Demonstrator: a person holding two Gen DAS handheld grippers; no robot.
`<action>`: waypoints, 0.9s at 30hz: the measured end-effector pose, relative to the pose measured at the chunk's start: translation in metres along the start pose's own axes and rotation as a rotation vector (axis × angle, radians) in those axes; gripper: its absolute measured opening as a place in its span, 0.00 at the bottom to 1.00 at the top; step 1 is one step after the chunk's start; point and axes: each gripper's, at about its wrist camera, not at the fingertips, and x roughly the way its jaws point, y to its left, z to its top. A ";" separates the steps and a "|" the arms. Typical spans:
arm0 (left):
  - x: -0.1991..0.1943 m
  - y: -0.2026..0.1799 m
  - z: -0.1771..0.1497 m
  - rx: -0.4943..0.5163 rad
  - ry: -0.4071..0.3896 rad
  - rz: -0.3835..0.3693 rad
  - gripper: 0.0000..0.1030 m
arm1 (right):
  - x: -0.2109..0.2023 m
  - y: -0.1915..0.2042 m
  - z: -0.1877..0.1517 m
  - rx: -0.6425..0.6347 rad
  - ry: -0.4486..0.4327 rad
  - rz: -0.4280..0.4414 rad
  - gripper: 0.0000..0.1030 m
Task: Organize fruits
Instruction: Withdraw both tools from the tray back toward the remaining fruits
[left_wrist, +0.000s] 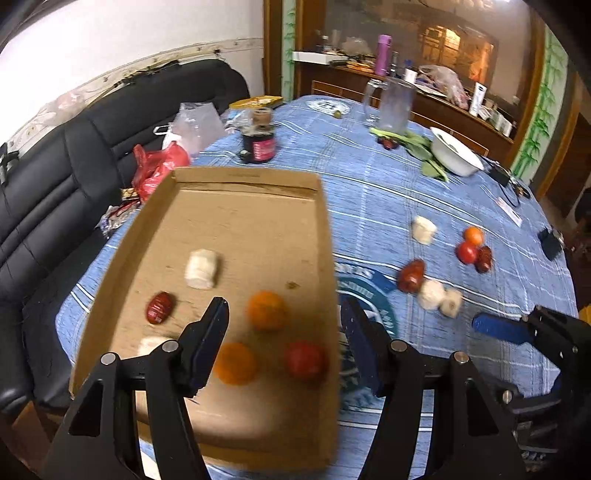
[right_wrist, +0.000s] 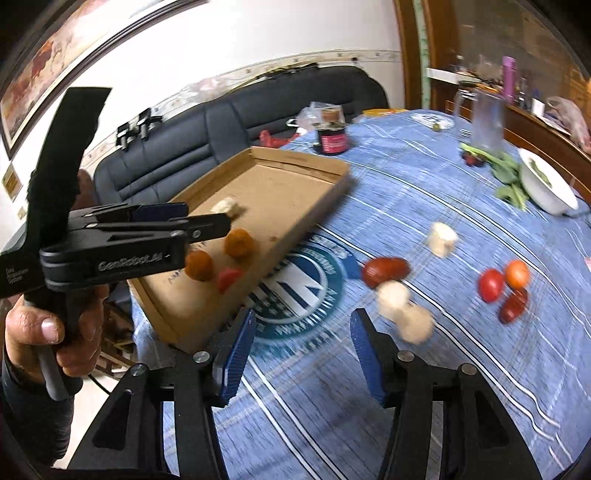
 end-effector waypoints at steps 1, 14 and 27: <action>0.000 -0.006 -0.002 0.008 0.003 -0.010 0.60 | -0.002 -0.006 -0.002 0.011 -0.002 -0.010 0.54; -0.001 -0.061 -0.018 0.081 0.053 -0.112 0.60 | -0.031 -0.060 -0.034 0.128 -0.015 -0.089 0.54; 0.006 -0.083 -0.022 0.102 0.088 -0.158 0.60 | -0.044 -0.091 -0.056 0.205 -0.025 -0.134 0.54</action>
